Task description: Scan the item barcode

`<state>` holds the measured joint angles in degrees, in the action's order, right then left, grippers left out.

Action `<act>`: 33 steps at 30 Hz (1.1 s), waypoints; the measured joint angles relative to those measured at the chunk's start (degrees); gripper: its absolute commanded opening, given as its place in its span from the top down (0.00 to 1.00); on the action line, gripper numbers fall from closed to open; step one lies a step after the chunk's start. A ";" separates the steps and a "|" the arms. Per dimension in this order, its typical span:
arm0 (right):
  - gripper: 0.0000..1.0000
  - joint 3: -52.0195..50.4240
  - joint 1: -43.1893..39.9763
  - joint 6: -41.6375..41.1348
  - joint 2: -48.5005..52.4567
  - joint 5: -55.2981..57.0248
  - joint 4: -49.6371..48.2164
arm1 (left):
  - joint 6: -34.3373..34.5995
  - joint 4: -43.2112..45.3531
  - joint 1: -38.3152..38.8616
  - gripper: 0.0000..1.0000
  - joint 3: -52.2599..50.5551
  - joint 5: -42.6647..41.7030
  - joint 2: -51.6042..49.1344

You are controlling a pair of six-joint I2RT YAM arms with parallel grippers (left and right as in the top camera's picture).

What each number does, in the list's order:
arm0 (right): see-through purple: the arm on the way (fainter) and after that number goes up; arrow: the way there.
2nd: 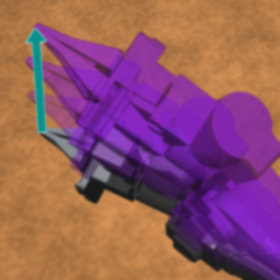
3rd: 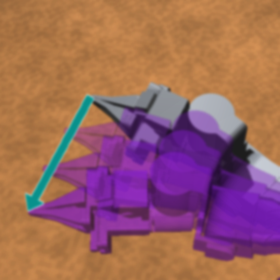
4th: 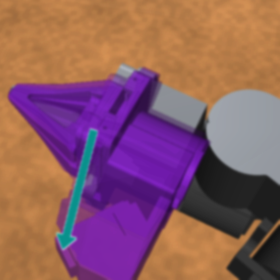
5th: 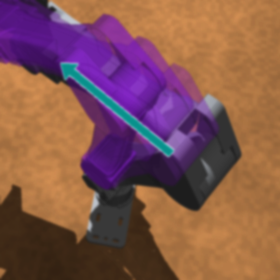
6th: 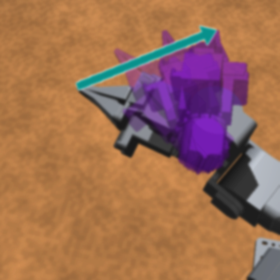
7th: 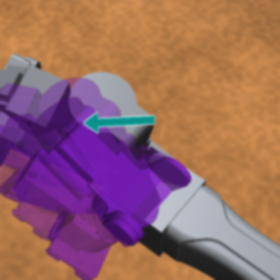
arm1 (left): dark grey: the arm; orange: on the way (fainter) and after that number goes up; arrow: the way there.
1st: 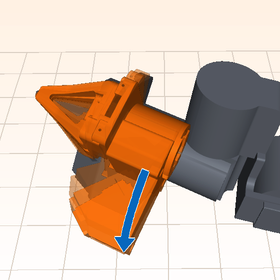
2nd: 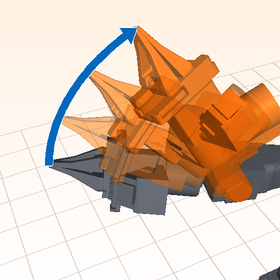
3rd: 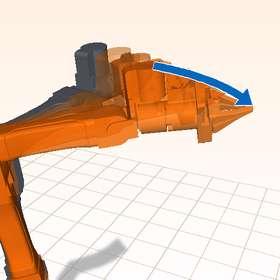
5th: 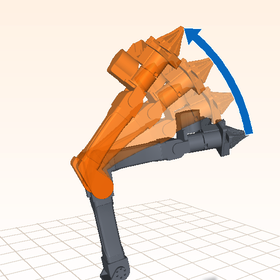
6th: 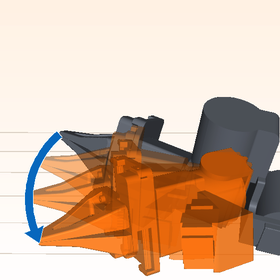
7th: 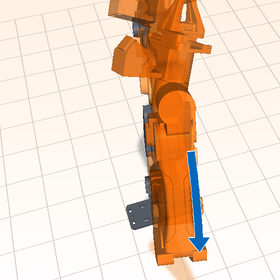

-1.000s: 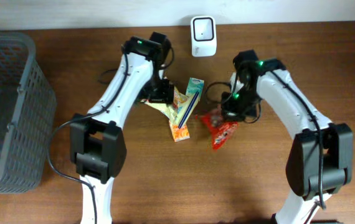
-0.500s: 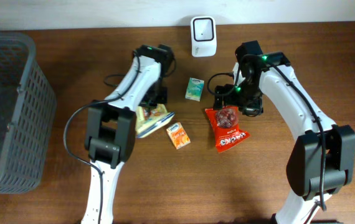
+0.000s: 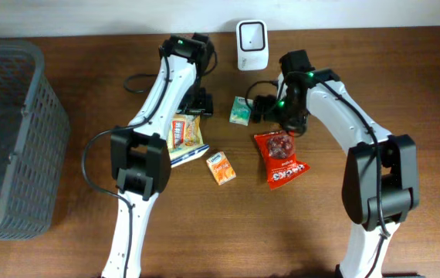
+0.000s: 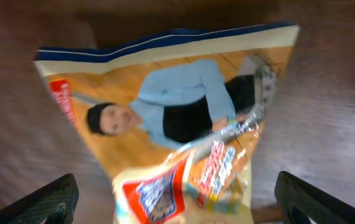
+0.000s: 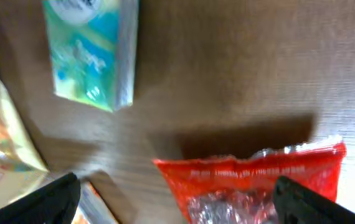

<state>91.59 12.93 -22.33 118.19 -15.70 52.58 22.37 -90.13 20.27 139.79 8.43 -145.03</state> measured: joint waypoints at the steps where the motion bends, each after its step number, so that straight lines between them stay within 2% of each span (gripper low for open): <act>1: 0.01 0.02 0.37 -0.09 0.00 1.36 2.56 | 0.00 -0.24 0.00 0.01 -0.02 0.00 -0.68; 4: 0.01 0.02 0.37 -0.22 -0.96 2.80 8.39 | 0.00 -1.20 0.00 0.01 0.00 0.00 -0.70; 8: 0.01 0.11 1.27 -0.20 -16.98 4.15 17.09 | -0.07 -6.16 0.00 0.01 0.00 -0.02 -0.70; 10: 0.01 0.31 5.90 -0.17 -19.12 8.66 21.55 | -0.07 -6.58 0.00 0.01 0.00 -0.04 -0.46; 13: 0.02 -2.14 8.44 -2.84 -18.69 11.61 20.85 | -0.07 -6.49 0.00 0.01 -0.22 -0.33 3.85; 15: 0.02 -2.25 6.38 -3.72 -18.69 12.50 20.72 | -1.68 -6.69 0.00 0.01 -0.04 -1.81 14.53; 17: 0.02 -2.25 3.76 -4.07 -18.71 12.72 20.92 | -2.62 -6.69 0.00 0.01 0.55 -2.67 17.97; 24: 0.01 -2.36 3.41 -3.67 -18.69 7.26 15.47 | -3.10 -4.87 -1.62 0.01 0.48 -3.06 17.29; 28: 0.01 -2.40 8.39 -2.56 -14.27 6.29 11.74 | -3.10 -4.96 -5.92 0.01 0.46 -3.04 13.57; 33: 0.00 -2.51 10.60 -2.47 -10.43 7.65 6.05 | -3.10 -5.07 -6.58 0.01 0.46 -3.04 10.01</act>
<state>89.08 23.53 -24.80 107.77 -8.05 58.63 19.27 -95.20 13.69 140.25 5.39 -135.02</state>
